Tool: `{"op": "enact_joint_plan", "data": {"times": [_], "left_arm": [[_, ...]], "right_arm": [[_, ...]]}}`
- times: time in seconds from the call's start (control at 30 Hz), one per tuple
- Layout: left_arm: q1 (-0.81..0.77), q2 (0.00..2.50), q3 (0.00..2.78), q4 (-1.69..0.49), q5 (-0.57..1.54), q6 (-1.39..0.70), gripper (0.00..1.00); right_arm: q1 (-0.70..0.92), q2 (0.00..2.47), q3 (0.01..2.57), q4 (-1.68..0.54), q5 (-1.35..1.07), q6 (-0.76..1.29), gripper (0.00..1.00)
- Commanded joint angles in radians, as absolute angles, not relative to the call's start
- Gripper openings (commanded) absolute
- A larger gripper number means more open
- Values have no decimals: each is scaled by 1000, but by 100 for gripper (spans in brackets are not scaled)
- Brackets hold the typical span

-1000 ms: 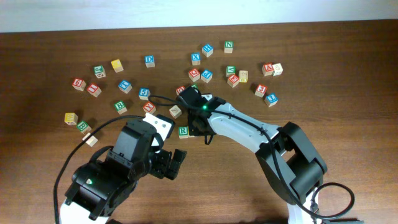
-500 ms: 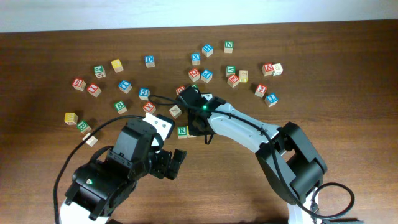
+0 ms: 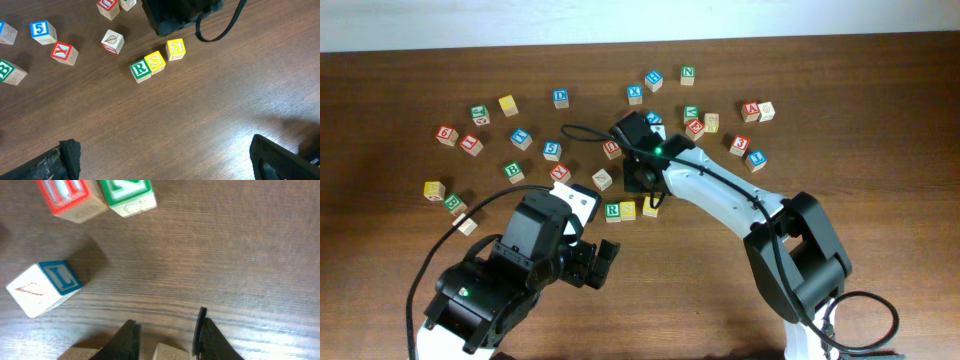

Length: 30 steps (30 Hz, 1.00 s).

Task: Spell out RSS
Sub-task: 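Open the right gripper and push the second S against the first S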

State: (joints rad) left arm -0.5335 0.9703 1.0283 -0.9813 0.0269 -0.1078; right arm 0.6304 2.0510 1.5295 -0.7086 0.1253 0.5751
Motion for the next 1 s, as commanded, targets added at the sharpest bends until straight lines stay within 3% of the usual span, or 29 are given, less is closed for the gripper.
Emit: {"op": "enact_joint_plan", "data": {"times": [0.0,0.27,0.43,0.97], "left_arm": [[-532,966,1028,-982,35,-92,100],[-532,966,1028,-982,35,-92,99],[-532,966,1028,-982,35,-92,99],[-532,966,1028,-982,35,-92,99]], "right_arm": [[626,2065,1593,-757,149,554,4],[553,2065,1573,-946,99,558,4],[548,2065,1462,-882,33,583,4],[598,2067,1462,-795,18,554,4]]}}
